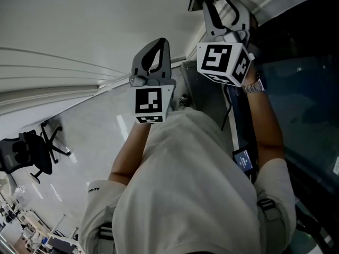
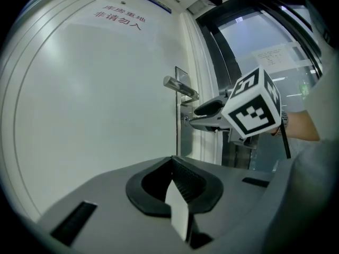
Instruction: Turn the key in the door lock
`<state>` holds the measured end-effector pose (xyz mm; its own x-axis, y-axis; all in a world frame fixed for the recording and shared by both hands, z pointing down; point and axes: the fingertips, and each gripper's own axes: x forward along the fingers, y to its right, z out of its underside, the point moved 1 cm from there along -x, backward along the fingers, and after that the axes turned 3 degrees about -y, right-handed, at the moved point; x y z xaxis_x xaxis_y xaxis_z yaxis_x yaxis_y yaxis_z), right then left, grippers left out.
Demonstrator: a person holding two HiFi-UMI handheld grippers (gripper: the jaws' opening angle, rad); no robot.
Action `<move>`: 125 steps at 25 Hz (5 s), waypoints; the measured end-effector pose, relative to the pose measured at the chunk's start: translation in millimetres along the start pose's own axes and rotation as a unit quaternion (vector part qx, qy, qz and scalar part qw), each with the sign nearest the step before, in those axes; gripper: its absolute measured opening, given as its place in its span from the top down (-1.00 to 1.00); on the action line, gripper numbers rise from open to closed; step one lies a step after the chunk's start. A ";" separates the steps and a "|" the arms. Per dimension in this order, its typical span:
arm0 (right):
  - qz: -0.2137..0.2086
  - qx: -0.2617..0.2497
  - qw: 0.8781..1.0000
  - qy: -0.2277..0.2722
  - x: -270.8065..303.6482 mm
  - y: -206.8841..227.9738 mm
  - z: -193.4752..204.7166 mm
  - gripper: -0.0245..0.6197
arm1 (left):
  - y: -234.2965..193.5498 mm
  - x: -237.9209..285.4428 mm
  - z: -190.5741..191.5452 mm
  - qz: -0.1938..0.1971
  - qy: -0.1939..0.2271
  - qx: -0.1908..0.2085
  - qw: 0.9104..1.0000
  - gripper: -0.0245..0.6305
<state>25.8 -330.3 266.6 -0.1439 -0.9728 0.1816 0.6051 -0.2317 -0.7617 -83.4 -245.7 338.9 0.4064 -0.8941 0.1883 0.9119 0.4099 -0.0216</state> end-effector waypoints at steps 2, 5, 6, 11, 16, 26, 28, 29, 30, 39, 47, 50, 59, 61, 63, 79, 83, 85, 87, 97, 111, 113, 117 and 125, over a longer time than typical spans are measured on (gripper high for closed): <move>0.021 -0.071 0.997 -0.006 2.7 -3.8 1.0 0.46 | 0.4 0.7 1.0 -0.001 0.000 0.000 1.000 0.90; 0.025 -0.112 0.993 -0.011 8.5 -6.9 2.6 0.46 | 1.4 2.4 2.2 -0.001 0.000 0.001 1.000 0.90; 0.025 -0.118 0.993 -0.011 9.8 -6.7 2.2 0.46 | 1.6 2.5 2.3 -0.001 -0.001 0.001 1.000 0.90; 0.027 -0.136 0.990 -0.014 14.2 -7.2 -1.5 0.46 | 1.9 3.0 1.0 -0.002 -0.002 0.000 1.000 0.90; 0.044 -0.143 0.989 -0.017 16.4 -4.7 1.5 0.68 | 2.0 4.4 -1.1 0.000 -0.002 0.000 1.000 0.90; 0.049 -0.080 0.995 -0.019 16.9 -0.6 0.7 0.87 | 3.1 7.2 -1.5 0.001 -0.003 -0.001 1.000 0.90; 0.048 -0.045 0.998 -0.022 17.2 0.5 1.4 0.87 | 3.9 7.7 -1.3 0.001 -0.003 -0.001 1.000 0.90; 0.045 -0.021 0.999 -0.022 17.4 1.1 1.5 0.87 | 4.5 8.2 -1.2 0.001 -0.003 -0.001 1.000 0.90; 0.039 0.006 0.999 -0.020 17.6 1.9 1.3 0.88 | 4.9 8.6 -1.0 0.001 -0.003 0.000 1.000 0.90; -0.042 0.281 0.959 0.016 20.2 7.1 2.4 0.88 | 5.0 10.7 1.2 -0.001 -0.010 0.006 1.000 0.90; -0.096 0.488 0.868 0.024 21.5 15.6 14.8 0.88 | 16.1 16.9 -0.7 -0.002 -0.021 0.024 1.000 0.90; -0.118 0.576 0.808 0.027 22.2 17.8 19.6 0.88 | 20.3 19.4 -2.2 -0.003 -0.021 0.029 0.999 0.90; -0.191 0.757 0.622 0.058 21.5 19.0 22.9 0.88 | 29.1 21.1 -1.1 -0.004 -0.028 0.031 0.999 0.90; -0.211 0.784 0.580 0.066 22.7 15.9 22.4 0.88 | 27.7 22.0 2.2 -0.005 -0.030 0.026 0.999 0.90; -0.228 0.804 0.544 0.073 24.2 12.6 22.2 0.87 | 27.4 24.1 5.4 -0.008 -0.032 0.028 0.999 0.90; -0.156 0.371 0.912 0.078 1.2 15.2 28.3 0.47 | 34.6 25.0 19.9 -0.009 -0.051 0.027 0.998 0.90; -0.111 0.178 0.977 0.051 1.0 10.2 27.5 0.47 | 32.8 25.6 20.7 -0.006 -0.050 0.021 0.999 0.90; -0.064 0.067 0.995 0.042 1.0 9.0 27.8 0.47 | 29.4 26.6 22.8 -0.007 -0.049 0.019 0.999 0.90; -0.021 -0.050 0.998 0.037 2.9 5.1 27.2 0.47 | 26.4 27.7 25.9 -0.007 -0.048 0.014 0.999 0.90; 0.031 -0.225 0.973 0.038 16.6 4.8 8.3 0.48 | 19.4 29.0 18.4 -0.016 -0.035 -0.016 0.999 0.90; 0.009 0.004 1.000 0.023 10.0 9.2 12.8 0.58 | 4.6 14.0 24.3 -0.034 -0.035 -0.033 0.998 0.90; 0.013 0.021 0.999 0.040 6.9 6.4 15.1 0.57 | 8.3 12.0 26.7 -0.026 -0.036 -0.034 0.998 0.90; 0.012 0.087 0.992 0.091 2.3 3.0 11.9 0.58 | 18.0 5.1 28.3 -0.010 -0.035 -0.026 0.999 0.90; -0.043 0.180 0.962 0.201 -39.9 1.6 15.3 0.58 | 20.6 -5.0 44.2 -0.002 -0.051 -0.025 0.998 0.90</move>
<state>44.5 -291.9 267.6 -0.4527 -0.8884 -0.0767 0.7992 -0.3661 -0.4767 -69.2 -224.8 381.0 0.3973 -0.8718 0.2867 0.9162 0.3948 -0.0689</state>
